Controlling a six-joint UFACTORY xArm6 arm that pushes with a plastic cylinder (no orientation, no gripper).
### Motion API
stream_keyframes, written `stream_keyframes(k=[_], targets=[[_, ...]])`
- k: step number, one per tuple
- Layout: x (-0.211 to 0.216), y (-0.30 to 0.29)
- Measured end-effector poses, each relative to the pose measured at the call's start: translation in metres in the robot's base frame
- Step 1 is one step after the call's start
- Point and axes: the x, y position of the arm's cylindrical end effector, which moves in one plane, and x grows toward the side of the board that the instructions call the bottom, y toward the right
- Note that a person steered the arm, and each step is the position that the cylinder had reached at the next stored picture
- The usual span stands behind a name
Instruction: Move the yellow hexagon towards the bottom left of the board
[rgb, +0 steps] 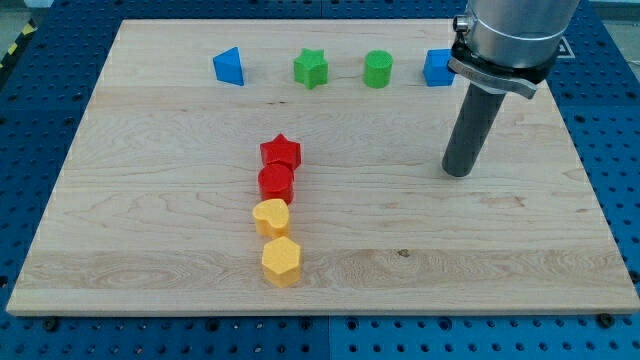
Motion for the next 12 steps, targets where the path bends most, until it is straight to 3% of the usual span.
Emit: stream_keyframes(k=[2,5,6,8,12], targets=[[0.004,0.0],[0.124,-0.029],[0.124,-0.029],[0.131,-0.104],[0.124,-0.129]])
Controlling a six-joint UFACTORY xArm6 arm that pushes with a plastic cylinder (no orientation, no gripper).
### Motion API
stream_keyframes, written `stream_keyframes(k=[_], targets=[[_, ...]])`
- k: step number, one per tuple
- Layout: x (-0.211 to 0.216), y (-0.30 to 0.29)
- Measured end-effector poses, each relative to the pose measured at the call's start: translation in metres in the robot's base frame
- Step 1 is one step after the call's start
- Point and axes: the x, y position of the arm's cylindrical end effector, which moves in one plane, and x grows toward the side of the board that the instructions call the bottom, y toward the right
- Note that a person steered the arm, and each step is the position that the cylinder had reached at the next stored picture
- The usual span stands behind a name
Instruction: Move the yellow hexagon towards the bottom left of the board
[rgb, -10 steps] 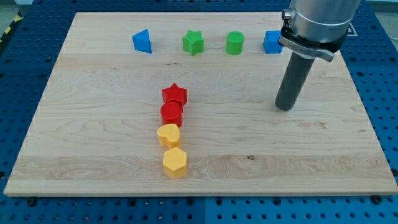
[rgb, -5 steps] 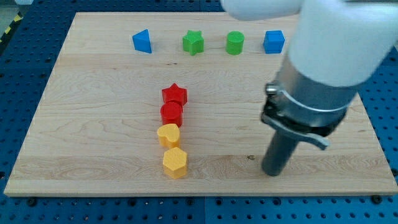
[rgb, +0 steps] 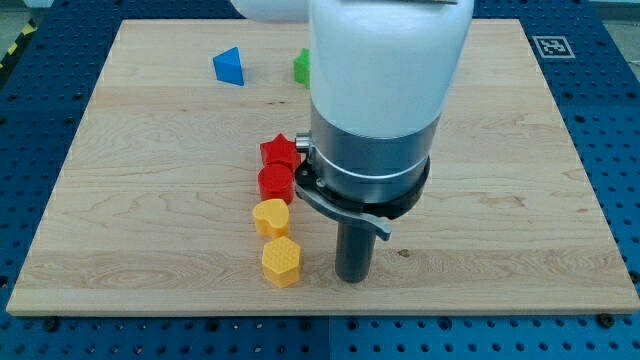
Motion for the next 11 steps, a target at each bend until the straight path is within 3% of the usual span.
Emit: stream_keyframes(k=[8,11], targets=[[-0.004,-0.115],[-0.01,-0.118]])
